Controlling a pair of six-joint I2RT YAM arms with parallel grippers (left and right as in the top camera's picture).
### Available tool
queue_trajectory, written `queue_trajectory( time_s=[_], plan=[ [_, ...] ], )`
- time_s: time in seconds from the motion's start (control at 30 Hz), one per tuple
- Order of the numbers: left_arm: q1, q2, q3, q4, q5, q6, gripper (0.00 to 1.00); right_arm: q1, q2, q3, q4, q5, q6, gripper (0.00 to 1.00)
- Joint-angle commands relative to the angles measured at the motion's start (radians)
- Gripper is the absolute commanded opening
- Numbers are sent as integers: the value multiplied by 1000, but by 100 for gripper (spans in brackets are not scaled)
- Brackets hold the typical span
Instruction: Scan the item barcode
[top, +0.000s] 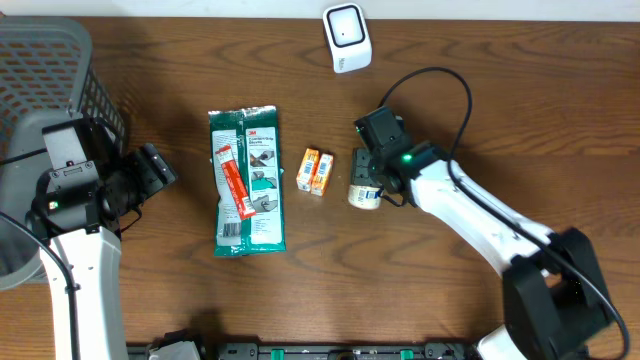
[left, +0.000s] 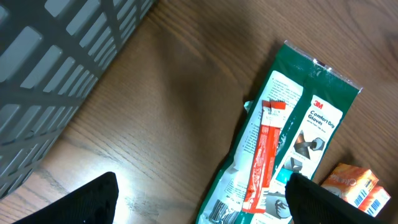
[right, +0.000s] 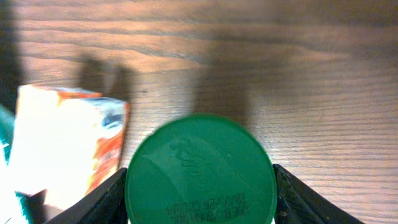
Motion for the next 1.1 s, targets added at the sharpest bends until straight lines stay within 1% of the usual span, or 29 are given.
queue_trajectory(
  time_s=[0.0, 0.2, 0.27, 0.47, 1.07],
  plan=[
    [2, 3, 13, -2, 5, 6, 86, -13, -59, 3, -15, 21, -109, 43],
    [2, 3, 13, -2, 5, 6, 86, -13, -57, 3, -38, 21, -183, 42],
    [2, 3, 13, -2, 5, 6, 86, -11, -56, 3, -50, 21, -184, 44],
    [2, 3, 13, -2, 5, 6, 86, -11, -56, 3, -55, 21, -184, 45],
    [2, 3, 13, -2, 5, 6, 86, -12, -56, 3, -82, 21, -185, 46]
  ],
)
